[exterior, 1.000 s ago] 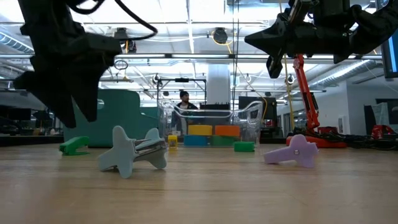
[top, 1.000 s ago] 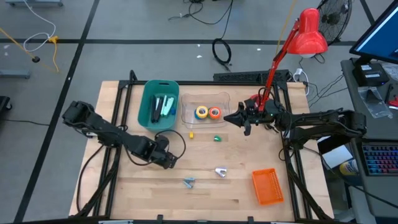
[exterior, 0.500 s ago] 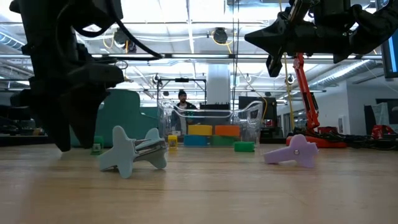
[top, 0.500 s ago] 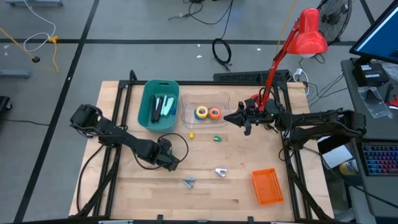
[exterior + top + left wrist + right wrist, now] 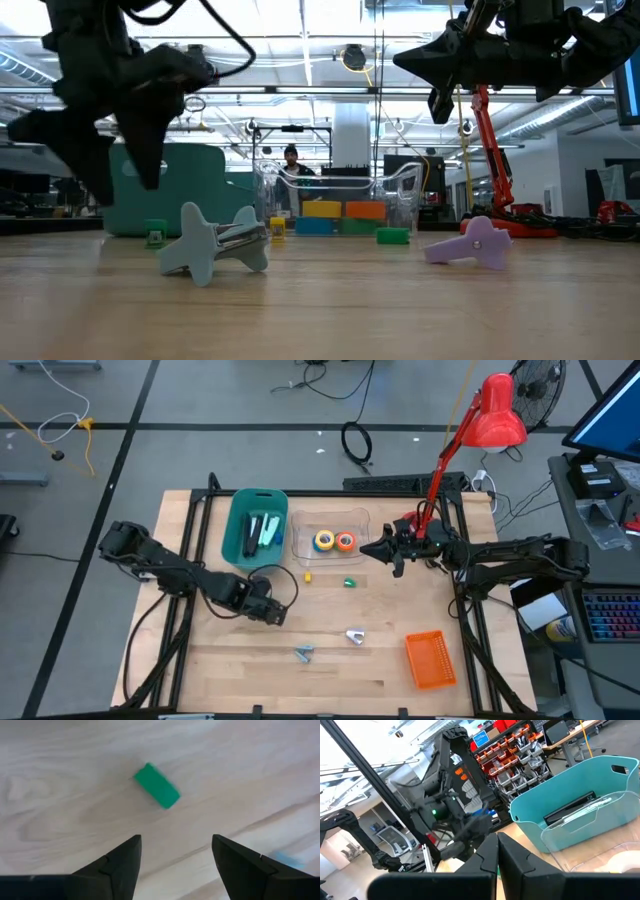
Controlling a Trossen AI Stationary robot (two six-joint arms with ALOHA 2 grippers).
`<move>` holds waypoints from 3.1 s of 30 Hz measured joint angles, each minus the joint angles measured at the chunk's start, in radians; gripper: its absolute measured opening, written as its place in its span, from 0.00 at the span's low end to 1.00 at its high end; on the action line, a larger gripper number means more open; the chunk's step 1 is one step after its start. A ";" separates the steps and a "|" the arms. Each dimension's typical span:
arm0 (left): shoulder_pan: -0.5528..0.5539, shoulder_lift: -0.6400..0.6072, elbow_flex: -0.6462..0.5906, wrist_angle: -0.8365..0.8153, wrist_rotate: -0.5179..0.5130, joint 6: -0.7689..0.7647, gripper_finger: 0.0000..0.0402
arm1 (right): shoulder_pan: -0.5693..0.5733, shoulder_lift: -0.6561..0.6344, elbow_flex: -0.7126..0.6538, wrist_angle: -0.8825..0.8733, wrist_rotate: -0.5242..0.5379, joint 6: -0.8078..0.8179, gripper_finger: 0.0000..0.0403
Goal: Pick and place Stapler, Stapler remover, tape
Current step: Put the left green stapler remover into the green bin
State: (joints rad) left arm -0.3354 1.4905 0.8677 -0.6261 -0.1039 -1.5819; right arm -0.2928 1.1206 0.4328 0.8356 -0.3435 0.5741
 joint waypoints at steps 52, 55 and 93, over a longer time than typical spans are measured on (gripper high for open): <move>0.105 0.160 0.000 0.102 0.039 -0.315 0.39 | 0.000 0.000 0.001 0.028 -0.007 0.009 0.00; 0.108 0.160 0.000 0.111 0.006 -0.329 0.35 | 0.000 0.000 0.001 0.028 -0.028 0.009 0.00; 0.091 -0.144 0.077 0.105 -0.134 -0.026 0.20 | 0.000 0.000 0.001 0.027 -0.029 0.009 0.00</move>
State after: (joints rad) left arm -0.2441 1.3468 0.9448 -0.5208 -0.2374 -1.6074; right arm -0.2932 1.1202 0.4335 0.8631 -0.3729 0.5831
